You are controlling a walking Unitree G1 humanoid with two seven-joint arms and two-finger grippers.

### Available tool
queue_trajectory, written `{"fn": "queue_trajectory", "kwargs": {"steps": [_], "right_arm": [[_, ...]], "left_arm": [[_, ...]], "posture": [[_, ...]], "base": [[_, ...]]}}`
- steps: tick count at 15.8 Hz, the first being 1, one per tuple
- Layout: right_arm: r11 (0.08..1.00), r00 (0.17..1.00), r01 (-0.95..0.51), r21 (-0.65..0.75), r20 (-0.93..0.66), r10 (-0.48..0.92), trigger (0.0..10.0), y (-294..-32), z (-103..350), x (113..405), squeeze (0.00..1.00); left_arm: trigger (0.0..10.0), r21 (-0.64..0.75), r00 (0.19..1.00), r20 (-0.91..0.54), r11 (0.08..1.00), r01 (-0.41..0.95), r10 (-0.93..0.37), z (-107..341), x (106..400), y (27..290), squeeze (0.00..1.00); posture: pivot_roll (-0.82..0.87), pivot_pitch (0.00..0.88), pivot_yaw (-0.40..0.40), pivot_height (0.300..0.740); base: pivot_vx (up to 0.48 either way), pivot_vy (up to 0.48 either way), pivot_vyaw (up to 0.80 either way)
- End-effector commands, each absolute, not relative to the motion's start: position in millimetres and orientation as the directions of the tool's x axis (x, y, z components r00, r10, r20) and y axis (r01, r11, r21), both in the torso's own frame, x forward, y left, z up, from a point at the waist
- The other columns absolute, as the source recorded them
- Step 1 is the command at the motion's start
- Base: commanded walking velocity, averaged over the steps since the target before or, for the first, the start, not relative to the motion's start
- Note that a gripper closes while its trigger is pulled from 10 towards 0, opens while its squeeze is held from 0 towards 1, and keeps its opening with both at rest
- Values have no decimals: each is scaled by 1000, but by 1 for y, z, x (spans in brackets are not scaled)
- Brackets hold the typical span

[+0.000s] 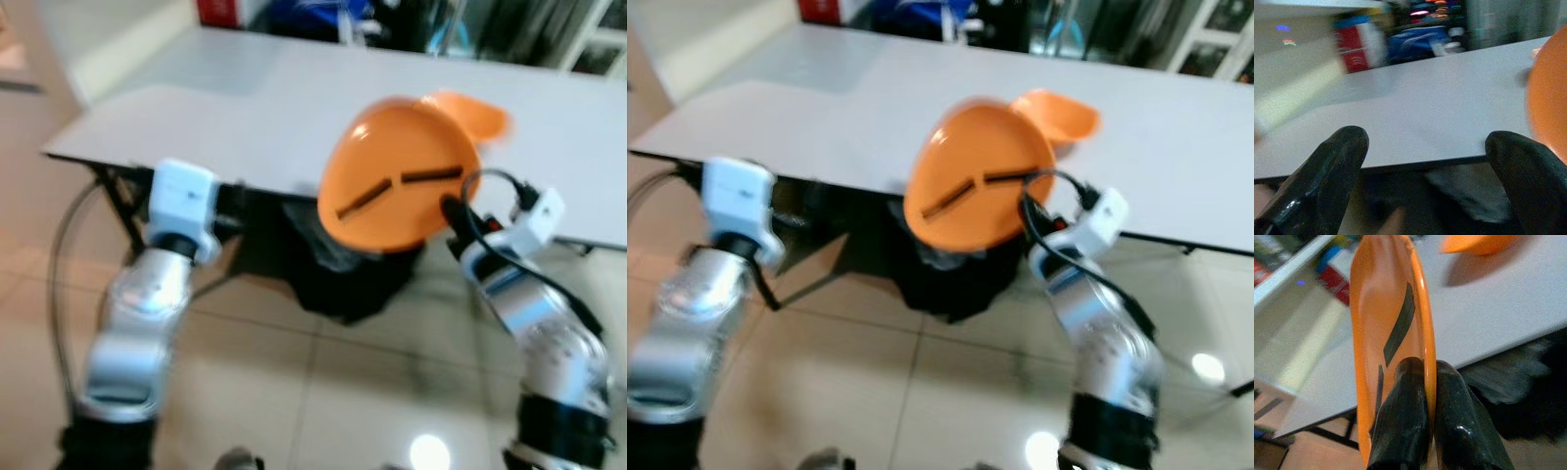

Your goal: Setting the table

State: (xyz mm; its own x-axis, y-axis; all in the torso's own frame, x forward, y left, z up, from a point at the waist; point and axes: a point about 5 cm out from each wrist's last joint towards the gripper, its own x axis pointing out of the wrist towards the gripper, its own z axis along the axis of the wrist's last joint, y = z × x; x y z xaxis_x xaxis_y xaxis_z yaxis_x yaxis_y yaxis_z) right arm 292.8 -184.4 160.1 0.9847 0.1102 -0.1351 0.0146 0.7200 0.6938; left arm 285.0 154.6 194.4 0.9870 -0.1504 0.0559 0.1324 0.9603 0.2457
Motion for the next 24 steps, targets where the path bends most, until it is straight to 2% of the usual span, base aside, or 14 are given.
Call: {"fn": "queue_trajectory", "kwargs": {"steps": [1, 5, 8, 9, 12, 19, 21, 24], "right_arm": [[694, 977, -29, 719, -125, 171, 10000, -176, 165, 293, 0], [664, 959, 27, 748, -208, 195, 10000, -172, 152, 290, 0], [597, 939, 14, 802, -216, 267, 10000, -168, 150, 287, 0], [604, 916, -20, 797, -227, 329, 10000, -163, 149, 283, 0], [538, 844, -35, 842, -263, 466, 10000, -156, 145, 275, 0], [465, 771, 11, 885, -304, 560, 10000, -146, 137, 275, 0], [457, 760, 26, 889, -314, 569, 10000, -145, 136, 277, 0], [427, 730, 45, 903, -321, 603, 10000, -139, 135, 286, 0]], "left_arm": [[10000, 239, 988, 68, 963, 122, -142, 199, 285, 161, 0], [10000, 236, 981, 66, 958, 164, -184, 198, 283, 155, 0], [10000, 233, 978, 72, 957, 172, -193, 200, 283, 155, 0], [10000, 236, 978, 73, 957, 172, -194, 200, 283, 156, 0], [10000, 242, 980, 74, 957, 162, -185, 200, 282, 159, 0], [10000, 272, 987, 51, 953, 134, -154, 198, 280, 173, 0], [10000, 265, 985, 50, 954, 144, -163, 198, 280, 174, 0], [10000, 326, 973, -5, 920, 219, -230, 191, 276, 176, 0]], "posture": [[29, 40, -20, 740], [30, 29, -21, 740], [32, 21, -22, 740], [34, 19, -21, 740], [35, 17, -26, 740], [41, 27, -23, 740], [41, 30, -21, 740], [51, 42, -28, 740]], "base": [[0, 0, 0], [398, 0, -800], [405, 0, 0], [405, 0, 0], [404, 0, 0], [391, 0, 0], [0, 0, 0], [0, 0, 0]]}}
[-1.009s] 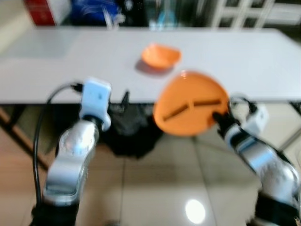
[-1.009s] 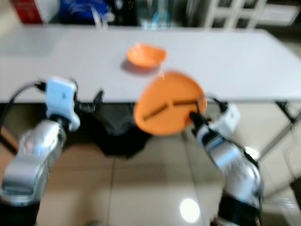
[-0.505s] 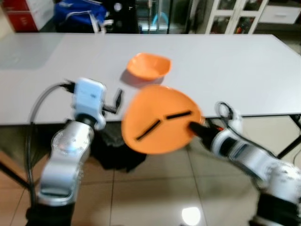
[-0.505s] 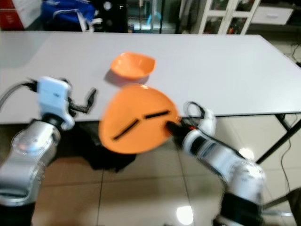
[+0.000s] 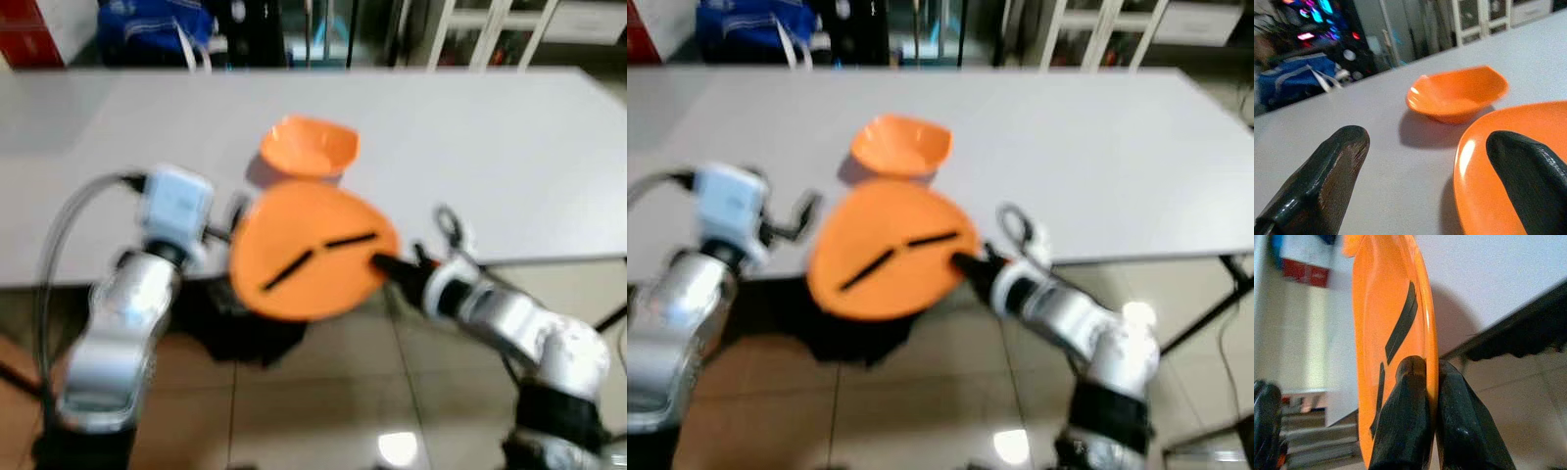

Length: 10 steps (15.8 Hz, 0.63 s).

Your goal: Setting the table

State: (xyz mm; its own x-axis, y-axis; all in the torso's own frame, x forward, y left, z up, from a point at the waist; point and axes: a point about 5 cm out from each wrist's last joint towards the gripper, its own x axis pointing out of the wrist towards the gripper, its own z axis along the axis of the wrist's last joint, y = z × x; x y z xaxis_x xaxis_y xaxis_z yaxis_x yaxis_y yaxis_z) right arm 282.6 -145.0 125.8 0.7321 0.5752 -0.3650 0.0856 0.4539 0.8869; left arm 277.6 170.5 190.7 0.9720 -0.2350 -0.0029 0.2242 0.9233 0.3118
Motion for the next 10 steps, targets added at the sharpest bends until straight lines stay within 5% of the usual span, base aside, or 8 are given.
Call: {"fn": "queue_trajectory", "kwargs": {"steps": [1, 6, 10], "right_arm": [[434, 730, 54, 899, -332, 597, 10000, -140, 134, 288, 0], [450, 734, 111, 886, -378, 564, 10000, -138, 128, 311, 0], [460, 748, 125, 879, -388, 538, 10000, -128, 123, 337, 0]], "left_arm": [[10000, 338, 969, -10, 912, 234, -246, 191, 274, 177, 0], [10000, 376, 952, -85, 875, 304, -294, 187, 263, 195, 0], [10000, 342, 879, -171, 809, 477, -446, 178, 248, 183, 0]], "posture": [[55, 41, -31, 740], [79, 47, -40, 740], [90, 45, -42, 740]], "base": [[0, 0, 0], [0, 0, 0], [0, 0, 0]]}}
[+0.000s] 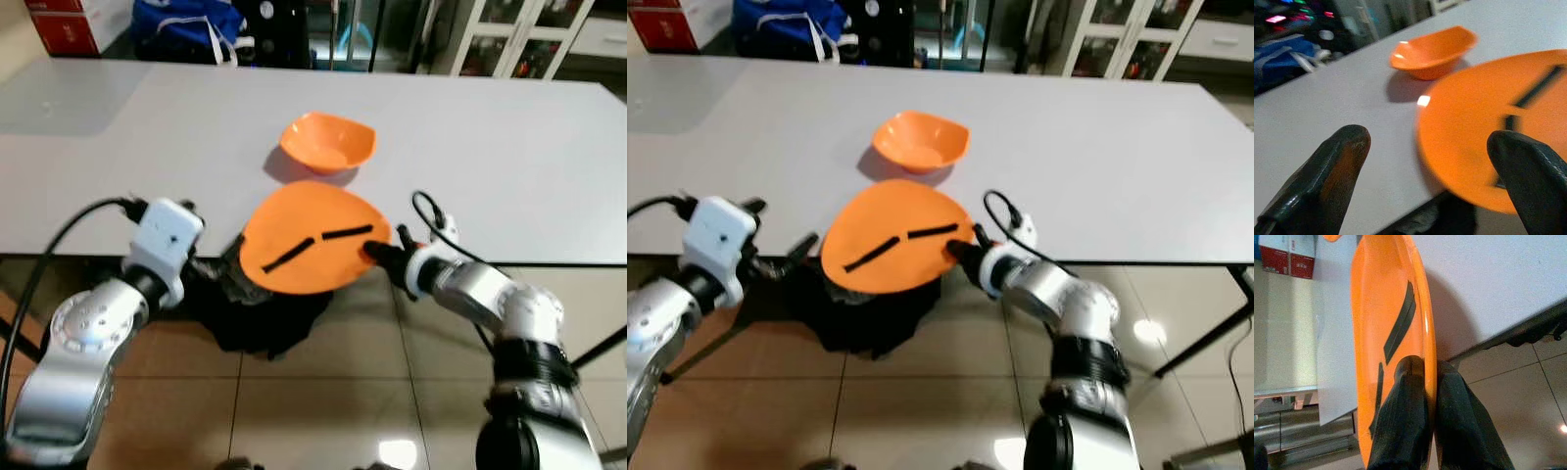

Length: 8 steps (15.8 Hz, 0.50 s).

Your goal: Setting the table

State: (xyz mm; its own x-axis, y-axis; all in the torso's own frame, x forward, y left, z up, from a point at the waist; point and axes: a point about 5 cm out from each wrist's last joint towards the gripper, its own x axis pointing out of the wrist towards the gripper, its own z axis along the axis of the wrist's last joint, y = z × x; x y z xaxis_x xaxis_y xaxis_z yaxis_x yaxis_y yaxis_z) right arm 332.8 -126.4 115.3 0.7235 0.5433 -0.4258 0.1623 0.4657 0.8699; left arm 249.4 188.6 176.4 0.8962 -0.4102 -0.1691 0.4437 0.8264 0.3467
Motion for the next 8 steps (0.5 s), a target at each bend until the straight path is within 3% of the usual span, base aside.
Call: {"fn": "queue_trajectory", "kwargs": {"steps": [1, 8], "right_arm": [[461, 743, 133, 877, -396, 539, 10000, -124, 120, 341, 0], [444, 814, 160, 882, -372, 446, 10000, -121, 120, 373, 0]], "left_arm": [[10000, 328, 852, -198, 786, 524, -485, 176, 244, 179, 0], [10000, 314, 820, -218, 757, 573, -529, 176, 239, 174, 0]], "posture": [[90, 45, -42, 740], [106, 38, -43, 740]], "base": [[0, 0, 0], [0, 0, 0]]}}
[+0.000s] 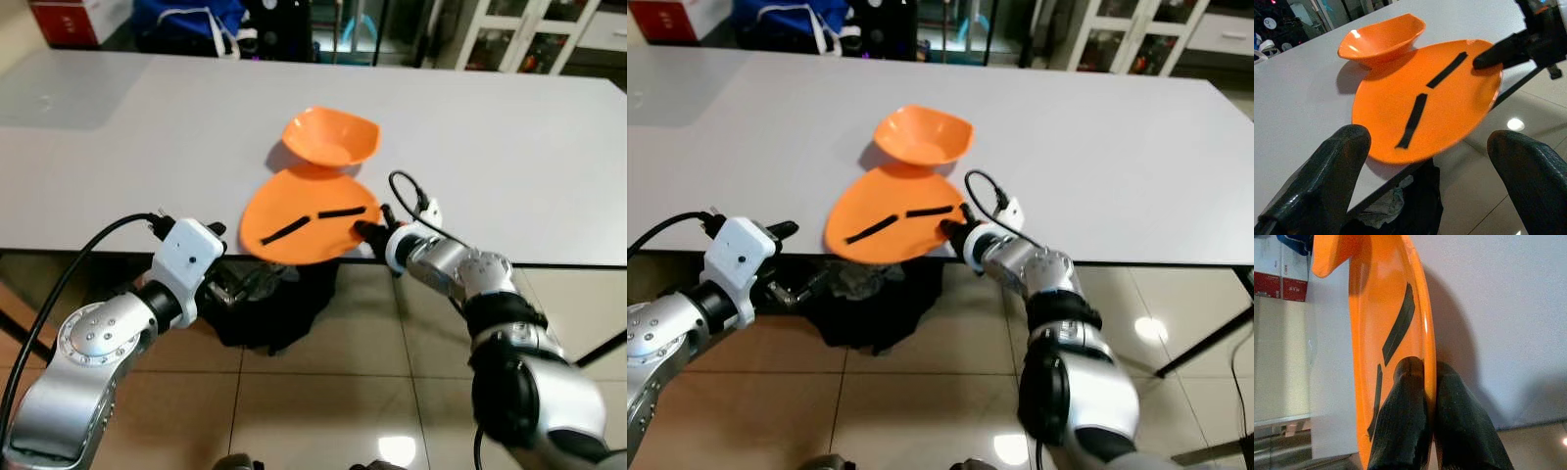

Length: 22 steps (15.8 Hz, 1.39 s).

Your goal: Setting the table

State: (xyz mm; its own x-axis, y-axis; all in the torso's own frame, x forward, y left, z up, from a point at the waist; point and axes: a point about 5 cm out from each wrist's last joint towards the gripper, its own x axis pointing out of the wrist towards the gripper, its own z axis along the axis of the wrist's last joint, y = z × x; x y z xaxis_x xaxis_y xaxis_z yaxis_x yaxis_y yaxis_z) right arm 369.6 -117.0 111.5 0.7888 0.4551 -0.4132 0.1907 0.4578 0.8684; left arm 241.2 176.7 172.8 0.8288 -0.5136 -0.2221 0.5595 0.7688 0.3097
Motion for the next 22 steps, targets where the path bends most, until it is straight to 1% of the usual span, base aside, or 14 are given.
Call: {"fn": "queue_trajectory", "kwargs": {"steps": [1, 8, 10, 14, 17, 21, 22], "right_arm": [[457, 830, 169, 873, -376, 412, 10000, -125, 121, 378, 0], [467, 851, 253, 847, -424, 308, 10000, -142, 107, 379, 0], [441, 858, 291, 849, -435, 272, 10000, -146, 103, 378, 0], [397, 873, 312, 863, -426, 239, 10000, -145, 104, 380, 0], [407, 875, 313, 858, -427, 229, 10000, -134, 108, 383, 0], [427, 861, 324, 844, -450, 236, 10000, -131, 102, 380, 0], [430, 857, 329, 841, -457, 238, 10000, -131, 99, 379, 98]], "left_arm": [[10000, 313, 815, -224, 753, 579, -534, 176, 239, 174, 0], [10000, 311, 810, -232, 748, 587, -539, 175, 238, 173, 0], [10000, 310, 806, -235, 744, 592, -544, 175, 238, 173, 0], [10000, 309, 804, -238, 742, 595, -545, 174, 238, 173, 0], [10000, 307, 804, -241, 743, 595, -544, 175, 235, 173, 0], [10000, 301, 800, -250, 741, 600, -546, 174, 232, 173, 0], [10000, 299, 799, -252, 741, 601, -546, 174, 232, 173, 0]], "posture": [[109, 38, -44, 740], [111, 38, -41, 740], [111, 39, -38, 740], [116, 45, -36, 740], [132, 64, -39, 740], [136, 73, -45, 740], [135, 73, -45, 740]], "base": [[0, 0, 0], [0, 0, 0], [0, 0, 0], [0, 0, 0], [0, 0, 0], [0, 0, 0], [0, 0, 0]]}}
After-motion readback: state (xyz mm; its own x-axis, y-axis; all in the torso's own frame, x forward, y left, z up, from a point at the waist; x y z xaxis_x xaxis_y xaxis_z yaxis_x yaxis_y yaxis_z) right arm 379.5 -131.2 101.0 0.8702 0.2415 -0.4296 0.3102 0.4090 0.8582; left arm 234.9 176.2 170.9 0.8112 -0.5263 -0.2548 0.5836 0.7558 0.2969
